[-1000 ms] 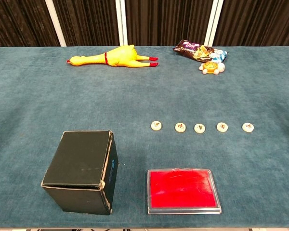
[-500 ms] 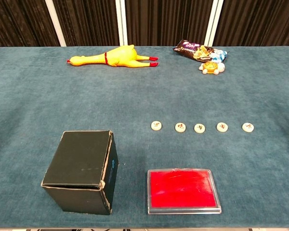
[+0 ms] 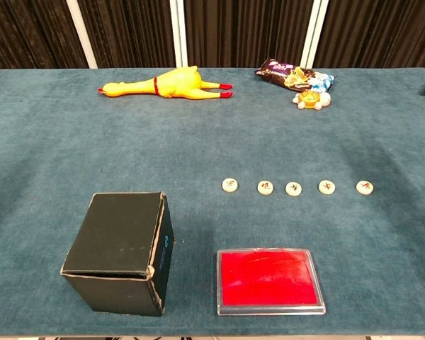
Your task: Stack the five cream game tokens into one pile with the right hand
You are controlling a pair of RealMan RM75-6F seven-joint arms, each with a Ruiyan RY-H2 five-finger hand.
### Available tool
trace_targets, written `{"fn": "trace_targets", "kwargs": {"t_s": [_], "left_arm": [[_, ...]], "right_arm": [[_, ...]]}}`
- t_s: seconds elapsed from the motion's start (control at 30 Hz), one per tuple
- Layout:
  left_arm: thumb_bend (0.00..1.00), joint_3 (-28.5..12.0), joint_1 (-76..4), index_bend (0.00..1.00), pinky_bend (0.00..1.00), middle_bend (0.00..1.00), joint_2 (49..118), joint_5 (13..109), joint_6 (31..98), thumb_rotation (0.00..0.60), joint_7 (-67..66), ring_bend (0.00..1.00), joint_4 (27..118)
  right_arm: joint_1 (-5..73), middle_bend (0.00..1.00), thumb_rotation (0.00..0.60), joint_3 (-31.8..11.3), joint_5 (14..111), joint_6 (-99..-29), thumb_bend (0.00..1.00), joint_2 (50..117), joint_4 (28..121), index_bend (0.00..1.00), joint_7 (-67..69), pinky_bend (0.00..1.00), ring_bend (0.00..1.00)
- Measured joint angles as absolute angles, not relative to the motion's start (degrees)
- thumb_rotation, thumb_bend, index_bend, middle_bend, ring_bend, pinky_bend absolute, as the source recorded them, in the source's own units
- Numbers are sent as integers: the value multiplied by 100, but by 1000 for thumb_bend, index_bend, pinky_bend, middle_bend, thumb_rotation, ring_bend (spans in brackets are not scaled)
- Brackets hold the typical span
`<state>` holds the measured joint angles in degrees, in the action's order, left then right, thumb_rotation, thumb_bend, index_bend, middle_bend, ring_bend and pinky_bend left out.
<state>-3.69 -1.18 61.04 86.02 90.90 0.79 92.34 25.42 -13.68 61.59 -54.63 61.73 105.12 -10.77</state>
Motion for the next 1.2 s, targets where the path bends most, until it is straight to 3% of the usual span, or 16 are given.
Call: {"fn": "trace_targets", "kwargs": {"t_s": [0.23, 0.43, 0.73, 1.2], "left_arm": [[121, -383, -115, 119, 29, 0, 6092, 8564, 9078, 600, 151, 0, 9223], [122, -394, -120, 119, 29, 0, 6087, 8514, 9040, 600, 203, 0, 9208], [122, -396, -117, 118, 29, 0, 6073, 8509, 9034, 600, 244, 0, 9222], [122, -404, -115, 118, 29, 0, 6070, 8485, 9025, 600, 274, 0, 9219]], "right_arm": [[3768, 0, 600, -1574, 4701, -5319, 293, 7169, 10349, 340, -2405, 0, 0], [4355, 0, 600, -1545, 4014, -5774, 293, 8228, 10094, 381, -3316, 0, 0], [4790, 0, 600, -1385, 3704, -6670, 293, 9378, 9824, 412, -4124, 0, 0], [5075, 0, 600, -1444, 3564, -6908, 293, 10492, 8744, 433, -4370, 0, 0]]}}
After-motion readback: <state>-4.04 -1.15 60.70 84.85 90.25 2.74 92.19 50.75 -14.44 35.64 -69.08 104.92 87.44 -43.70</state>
